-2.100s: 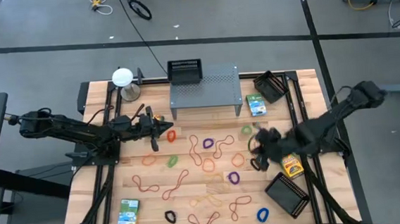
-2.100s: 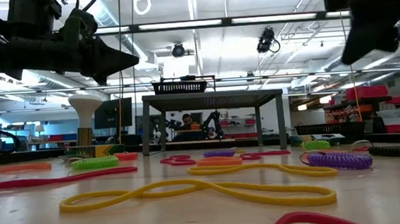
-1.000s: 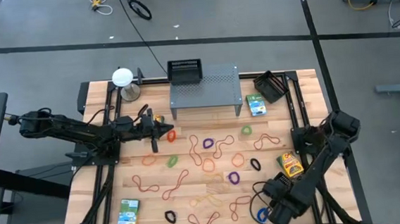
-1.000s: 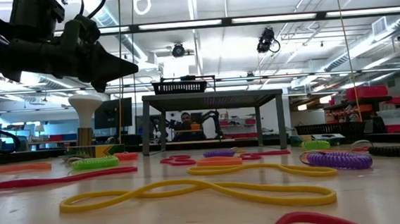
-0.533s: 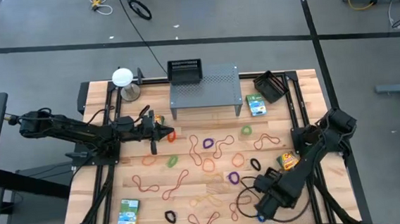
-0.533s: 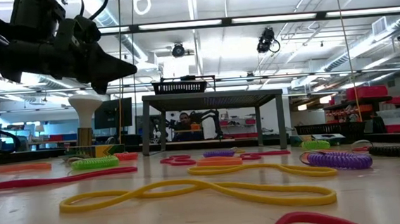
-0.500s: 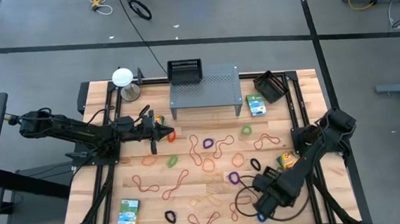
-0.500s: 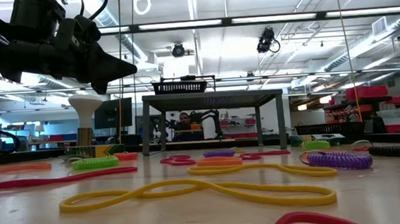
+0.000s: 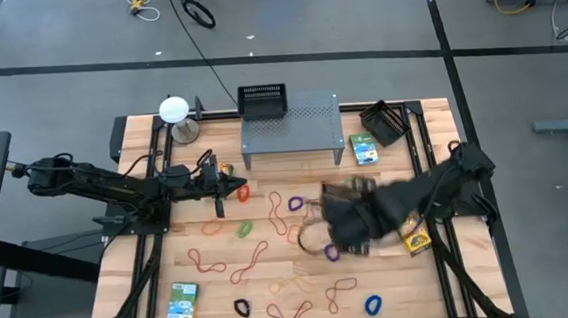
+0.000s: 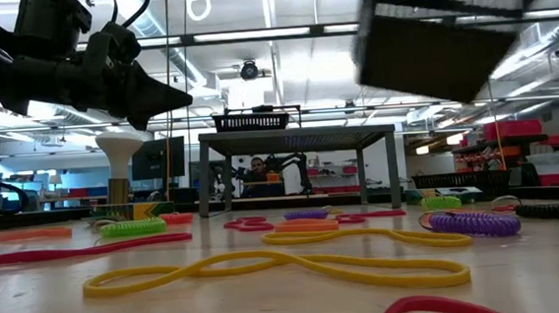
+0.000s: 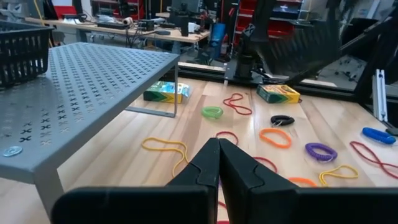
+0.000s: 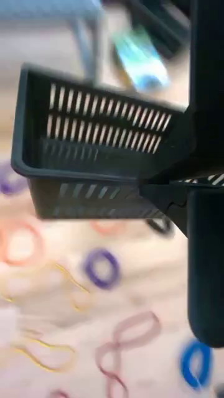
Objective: Pick & Place Office Desk Supplies
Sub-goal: Put the black basket on the shelf
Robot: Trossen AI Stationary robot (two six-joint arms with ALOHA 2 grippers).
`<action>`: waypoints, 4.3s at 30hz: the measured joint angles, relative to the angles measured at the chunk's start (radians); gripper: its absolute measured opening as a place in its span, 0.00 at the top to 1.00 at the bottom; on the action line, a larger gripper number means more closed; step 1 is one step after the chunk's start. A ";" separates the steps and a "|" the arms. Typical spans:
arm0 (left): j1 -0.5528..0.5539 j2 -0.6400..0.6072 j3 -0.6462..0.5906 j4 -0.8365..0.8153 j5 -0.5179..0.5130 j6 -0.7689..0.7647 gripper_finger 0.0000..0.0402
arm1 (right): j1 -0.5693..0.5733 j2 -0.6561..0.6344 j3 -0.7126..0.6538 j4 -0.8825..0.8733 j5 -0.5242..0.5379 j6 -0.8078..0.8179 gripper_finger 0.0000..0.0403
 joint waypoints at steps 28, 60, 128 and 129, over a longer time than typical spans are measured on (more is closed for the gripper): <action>0.001 0.000 0.000 -0.006 -0.079 -0.032 0.97 | -0.736 0.039 -0.137 0.541 0.249 -1.117 0.98; 0.000 0.000 0.000 -0.006 -0.076 -0.076 0.97 | -0.739 0.092 -0.137 0.639 0.303 -1.041 0.78; 0.000 0.000 0.000 0.001 -0.072 -0.119 0.97 | -1.042 -0.176 -0.420 0.631 -0.250 -0.865 0.99; 0.000 0.000 0.000 0.001 -0.072 -0.120 0.97 | -1.039 -0.176 -0.420 0.630 -0.249 -0.863 0.99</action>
